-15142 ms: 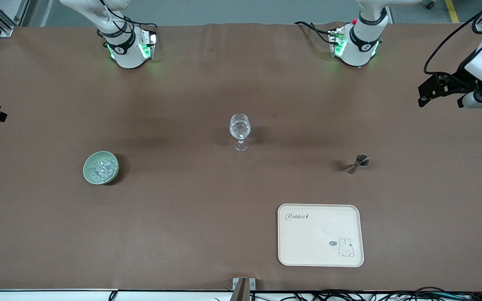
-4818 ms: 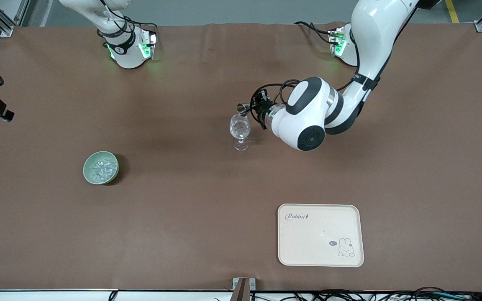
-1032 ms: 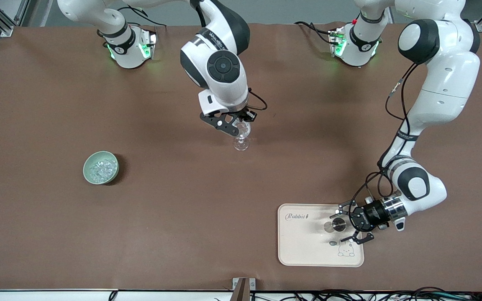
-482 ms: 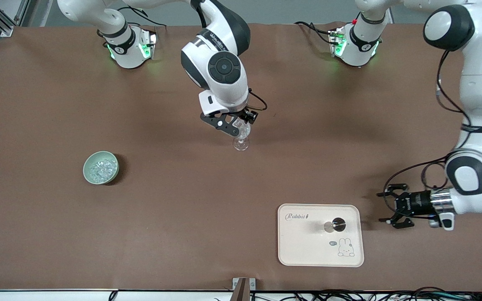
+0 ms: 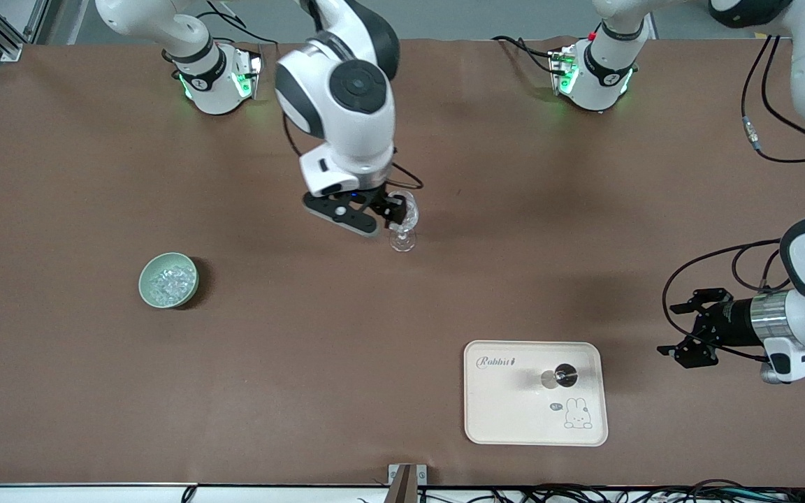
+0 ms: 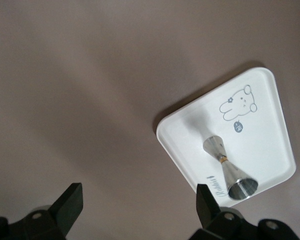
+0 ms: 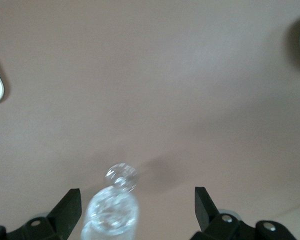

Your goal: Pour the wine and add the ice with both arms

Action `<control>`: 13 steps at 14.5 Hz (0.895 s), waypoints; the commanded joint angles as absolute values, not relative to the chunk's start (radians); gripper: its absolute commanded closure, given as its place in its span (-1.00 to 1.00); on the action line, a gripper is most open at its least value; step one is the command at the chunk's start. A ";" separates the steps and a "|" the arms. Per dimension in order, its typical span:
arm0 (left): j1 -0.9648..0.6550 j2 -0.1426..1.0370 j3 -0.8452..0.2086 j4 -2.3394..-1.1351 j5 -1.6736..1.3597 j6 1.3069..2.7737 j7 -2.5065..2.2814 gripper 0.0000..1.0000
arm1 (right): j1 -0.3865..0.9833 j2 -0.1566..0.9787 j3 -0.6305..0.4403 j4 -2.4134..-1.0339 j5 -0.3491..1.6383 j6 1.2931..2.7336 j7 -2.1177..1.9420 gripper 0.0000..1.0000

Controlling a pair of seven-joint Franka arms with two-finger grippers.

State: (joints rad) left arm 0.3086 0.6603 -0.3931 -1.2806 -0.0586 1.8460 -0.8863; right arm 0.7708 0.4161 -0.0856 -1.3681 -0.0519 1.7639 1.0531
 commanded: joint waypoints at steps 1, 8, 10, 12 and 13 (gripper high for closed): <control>0.293 0.549 -0.472 -1.310 0.160 1.780 -0.825 -1.00 | 0.633 0.280 -0.072 -1.401 -0.072 1.717 0.832 -1.00; 0.307 0.327 -0.540 -1.337 0.315 1.641 -0.415 -1.00 | 0.293 0.126 -0.074 -1.399 -0.072 1.640 0.490 -1.00; 0.244 0.212 -0.447 -1.429 0.251 1.643 -0.339 -1.00 | 0.180 0.095 -0.071 -1.401 -0.071 1.565 0.361 -1.00; 0.104 0.086 -0.248 -1.537 0.123 1.646 -0.276 -1.00 | 0.063 0.069 -0.069 -1.407 -0.064 1.502 0.155 -1.00; 0.059 0.040 -0.182 -1.578 0.068 1.644 -0.255 -1.00 | 0.008 0.064 -0.063 -1.408 -0.055 1.491 0.079 -1.00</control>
State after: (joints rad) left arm 0.1478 0.1886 -0.3164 -1.4236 0.1520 1.6298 -0.3051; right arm 0.1119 0.1087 -0.0974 -1.3662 -0.0607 1.5109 0.2118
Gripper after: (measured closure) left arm 0.000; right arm 0.000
